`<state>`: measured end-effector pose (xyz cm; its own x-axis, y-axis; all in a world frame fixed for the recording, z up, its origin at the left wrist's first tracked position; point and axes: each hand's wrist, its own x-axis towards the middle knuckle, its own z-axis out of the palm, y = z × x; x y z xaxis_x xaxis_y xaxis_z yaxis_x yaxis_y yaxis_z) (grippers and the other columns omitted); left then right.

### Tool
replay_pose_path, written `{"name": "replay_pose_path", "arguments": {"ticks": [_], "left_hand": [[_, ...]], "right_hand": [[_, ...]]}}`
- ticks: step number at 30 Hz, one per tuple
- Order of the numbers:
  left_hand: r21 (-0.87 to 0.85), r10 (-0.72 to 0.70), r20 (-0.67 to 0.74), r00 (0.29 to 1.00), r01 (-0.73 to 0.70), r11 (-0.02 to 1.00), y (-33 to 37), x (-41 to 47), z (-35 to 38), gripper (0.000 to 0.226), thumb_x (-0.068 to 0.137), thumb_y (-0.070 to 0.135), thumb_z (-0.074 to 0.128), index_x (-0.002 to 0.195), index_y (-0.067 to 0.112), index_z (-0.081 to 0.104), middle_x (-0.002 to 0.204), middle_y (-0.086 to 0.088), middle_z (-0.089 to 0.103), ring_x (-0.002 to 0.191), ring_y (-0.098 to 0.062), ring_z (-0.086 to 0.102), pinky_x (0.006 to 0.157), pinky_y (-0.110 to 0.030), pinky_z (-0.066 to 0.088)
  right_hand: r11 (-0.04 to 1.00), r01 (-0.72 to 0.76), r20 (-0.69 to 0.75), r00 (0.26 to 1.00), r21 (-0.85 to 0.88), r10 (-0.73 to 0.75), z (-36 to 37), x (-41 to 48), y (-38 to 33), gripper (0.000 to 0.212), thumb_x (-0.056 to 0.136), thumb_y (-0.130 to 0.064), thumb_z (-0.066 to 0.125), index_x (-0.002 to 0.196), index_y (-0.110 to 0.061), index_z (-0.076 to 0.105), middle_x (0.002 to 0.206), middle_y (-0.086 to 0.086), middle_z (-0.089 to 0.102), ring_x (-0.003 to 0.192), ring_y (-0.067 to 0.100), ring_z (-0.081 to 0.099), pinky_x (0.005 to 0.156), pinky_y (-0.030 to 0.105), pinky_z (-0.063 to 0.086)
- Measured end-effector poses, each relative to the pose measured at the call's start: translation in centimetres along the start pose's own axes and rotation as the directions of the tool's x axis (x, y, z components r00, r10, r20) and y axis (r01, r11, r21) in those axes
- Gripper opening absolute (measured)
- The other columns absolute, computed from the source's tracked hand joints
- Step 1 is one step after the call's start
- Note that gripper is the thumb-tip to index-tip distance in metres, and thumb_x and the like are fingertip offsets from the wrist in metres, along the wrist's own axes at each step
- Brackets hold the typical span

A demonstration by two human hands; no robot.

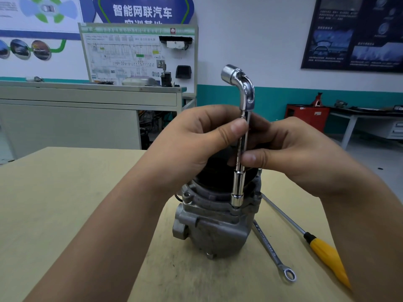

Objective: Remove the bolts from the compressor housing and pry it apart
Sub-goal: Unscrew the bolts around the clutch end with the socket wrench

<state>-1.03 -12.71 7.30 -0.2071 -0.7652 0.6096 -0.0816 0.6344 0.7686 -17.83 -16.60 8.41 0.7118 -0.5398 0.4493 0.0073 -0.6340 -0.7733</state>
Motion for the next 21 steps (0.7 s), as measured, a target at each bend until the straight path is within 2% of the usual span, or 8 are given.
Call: {"name": "replay_pose_path", "arguments": {"ticks": [3,7,11,15,16,19,21], "left_hand": [[-0.018,0.003,0.025,1.0,-0.002,1.0,0.16,-0.02,0.05,0.025,0.087,0.019,0.053,0.084,0.028,0.077,0.091,0.005,0.074,0.091,-0.011,0.069,0.079,-0.024,0.055],[-0.008,0.011,0.019,1.0,-0.011,1.0,0.16,-0.02,0.03,0.022,0.085,0.02,0.056,0.078,0.029,0.076,0.076,0.01,0.071,0.073,-0.003,0.065,0.063,-0.017,0.05],[-0.006,0.009,-0.016,1.0,-0.009,1.0,0.02,0.02,-0.03,0.01,0.079,0.022,0.063,0.075,0.021,0.072,0.07,0.007,0.067,0.069,-0.006,0.062,0.065,-0.017,0.05],[-0.021,0.008,-0.036,0.999,-0.008,1.0,-0.05,0.05,0.09,0.013,0.072,0.02,0.067,0.078,0.01,0.061,0.067,0.006,0.065,0.067,-0.008,0.06,0.065,-0.018,0.05],[-0.029,0.005,-0.044,0.999,-0.006,1.0,-0.03,0.05,0.16,0.014,0.071,0.019,0.068,0.077,0.009,0.06,0.067,0.006,0.065,0.067,-0.009,0.06,0.066,-0.018,0.05],[-0.052,0.003,-0.058,0.998,-0.006,0.999,0.08,0.06,0.38,0.015,0.068,0.016,0.07,0.074,0.01,0.057,0.065,0.005,0.067,0.064,-0.008,0.063,0.063,-0.019,0.051],[-0.065,0.0,-0.071,0.997,-0.004,0.998,0.16,0.06,0.43,0.013,0.068,0.015,0.07,0.073,0.012,0.058,0.065,0.004,0.068,0.062,-0.008,0.064,0.061,-0.018,0.051]], "right_hand": [[1.0,0.004,0.014,1.0,-0.002,-0.004,-0.02,0.03,0.1,0.013,0.071,-0.021,0.07,0.083,-0.018,0.073,0.087,0.001,0.075,0.091,0.013,0.069,0.084,0.022,0.053],[1.0,-0.009,0.027,1.0,0.018,0.009,-0.11,0.08,0.25,0.019,0.071,-0.012,0.061,0.085,-0.018,0.072,0.089,-0.002,0.075,0.093,0.011,0.069,0.083,0.019,0.052],[1.0,-0.018,0.029,0.999,-0.001,0.018,-0.22,-0.11,-0.09,0.017,0.07,-0.023,0.073,0.086,-0.016,0.073,0.089,0.003,0.075,0.091,0.015,0.07,0.08,0.019,0.053],[0.995,-0.038,0.0,0.999,-0.093,0.038,-0.25,-0.08,-0.06,0.046,0.058,-0.03,0.071,0.092,0.003,0.069,0.091,0.023,0.069,0.091,0.032,0.067,0.082,0.039,0.055],[0.994,-0.038,-0.004,0.999,-0.104,0.038,-0.15,-0.05,-0.11,0.048,0.057,-0.03,0.071,0.092,0.003,0.069,0.09,0.024,0.067,0.089,0.033,0.066,0.082,0.04,0.054],[0.996,-0.034,0.001,0.999,-0.086,0.034,0.14,-0.05,-0.46,0.044,0.052,-0.032,0.073,0.087,-0.006,0.071,0.088,0.018,0.069,0.082,0.021,0.07,0.073,0.026,0.057],[0.996,-0.028,0.001,1.0,-0.082,0.028,0.19,-0.07,-0.48,0.042,0.052,-0.03,0.073,0.088,-0.008,0.071,0.09,0.017,0.07,0.083,0.02,0.07,0.074,0.025,0.057]]}}
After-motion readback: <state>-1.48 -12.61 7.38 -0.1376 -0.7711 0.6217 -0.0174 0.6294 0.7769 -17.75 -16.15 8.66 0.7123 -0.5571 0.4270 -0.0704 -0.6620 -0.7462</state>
